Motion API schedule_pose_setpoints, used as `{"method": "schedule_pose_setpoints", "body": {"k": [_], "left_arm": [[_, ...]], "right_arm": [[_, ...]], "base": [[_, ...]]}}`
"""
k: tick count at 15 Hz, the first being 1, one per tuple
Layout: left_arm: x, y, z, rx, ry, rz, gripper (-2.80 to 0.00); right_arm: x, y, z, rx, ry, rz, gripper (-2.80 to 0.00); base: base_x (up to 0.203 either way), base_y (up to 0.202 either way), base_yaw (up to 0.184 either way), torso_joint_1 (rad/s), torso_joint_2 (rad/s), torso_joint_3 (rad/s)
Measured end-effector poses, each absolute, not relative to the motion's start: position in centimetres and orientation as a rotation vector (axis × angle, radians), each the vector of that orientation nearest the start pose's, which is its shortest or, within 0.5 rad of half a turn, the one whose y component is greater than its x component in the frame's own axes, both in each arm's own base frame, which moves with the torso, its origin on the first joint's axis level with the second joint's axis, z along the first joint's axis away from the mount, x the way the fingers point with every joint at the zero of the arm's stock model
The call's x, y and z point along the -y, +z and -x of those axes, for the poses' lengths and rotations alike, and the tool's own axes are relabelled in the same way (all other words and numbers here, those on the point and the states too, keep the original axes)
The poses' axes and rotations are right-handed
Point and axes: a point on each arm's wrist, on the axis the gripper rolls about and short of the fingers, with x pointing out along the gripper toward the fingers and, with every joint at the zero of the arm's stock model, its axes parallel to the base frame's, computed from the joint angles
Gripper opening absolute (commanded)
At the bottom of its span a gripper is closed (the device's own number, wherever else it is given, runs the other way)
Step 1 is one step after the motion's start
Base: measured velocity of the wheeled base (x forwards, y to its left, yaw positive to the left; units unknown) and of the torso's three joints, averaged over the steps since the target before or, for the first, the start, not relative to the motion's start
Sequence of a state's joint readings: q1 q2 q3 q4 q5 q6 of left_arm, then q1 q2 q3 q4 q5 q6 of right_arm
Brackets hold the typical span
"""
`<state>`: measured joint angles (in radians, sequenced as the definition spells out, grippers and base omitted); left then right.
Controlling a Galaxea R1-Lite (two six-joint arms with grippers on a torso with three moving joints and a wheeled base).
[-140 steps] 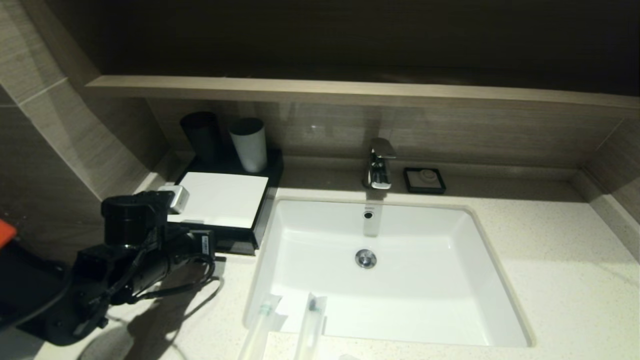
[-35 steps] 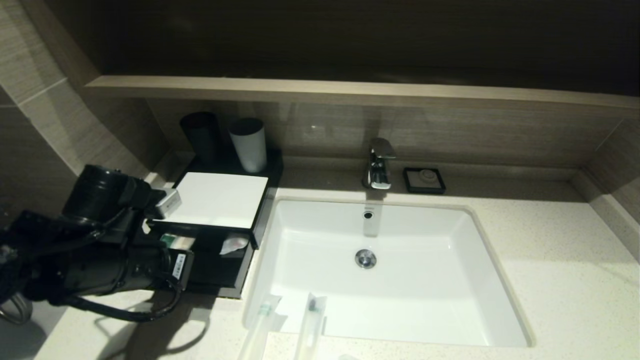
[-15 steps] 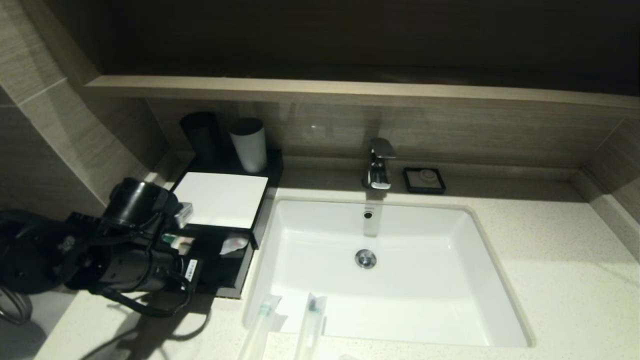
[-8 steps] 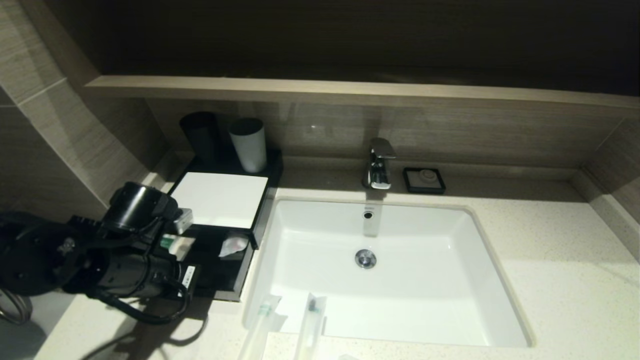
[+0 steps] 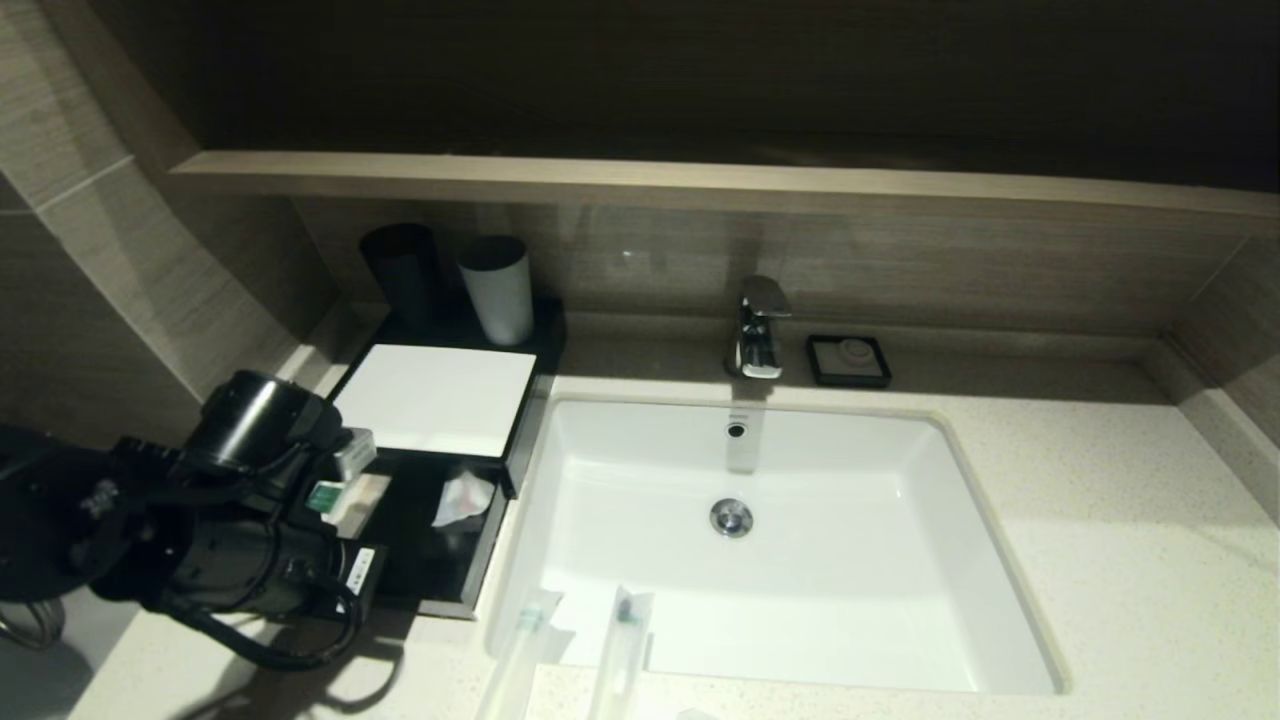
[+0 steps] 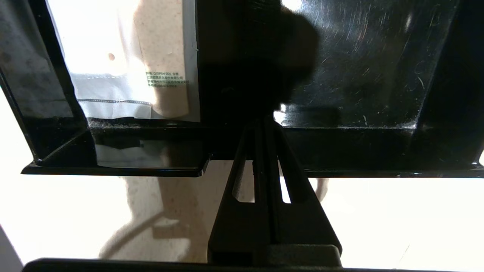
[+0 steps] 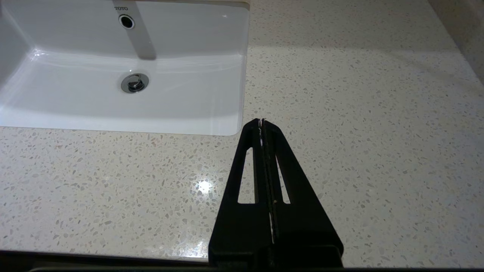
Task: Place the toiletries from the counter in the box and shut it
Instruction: Open the drawer
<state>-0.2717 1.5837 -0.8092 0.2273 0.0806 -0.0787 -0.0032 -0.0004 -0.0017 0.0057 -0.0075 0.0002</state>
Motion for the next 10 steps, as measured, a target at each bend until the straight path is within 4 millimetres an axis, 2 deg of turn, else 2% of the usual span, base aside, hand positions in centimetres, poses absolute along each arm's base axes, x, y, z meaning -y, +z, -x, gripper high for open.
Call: {"method": "schedule_pose_setpoints", "body": {"k": [10], "left_arm": [[5.6, 14.8, -20.7, -1.002, -0.138, -0.105, -2.80]], "right_arm": [[0.0, 7.5, 2.3, -0.004, -0.011, 0.000, -2.80]], "base": [[0.000, 0.000, 0.000, 0.000, 0.00, 0.000]]}}
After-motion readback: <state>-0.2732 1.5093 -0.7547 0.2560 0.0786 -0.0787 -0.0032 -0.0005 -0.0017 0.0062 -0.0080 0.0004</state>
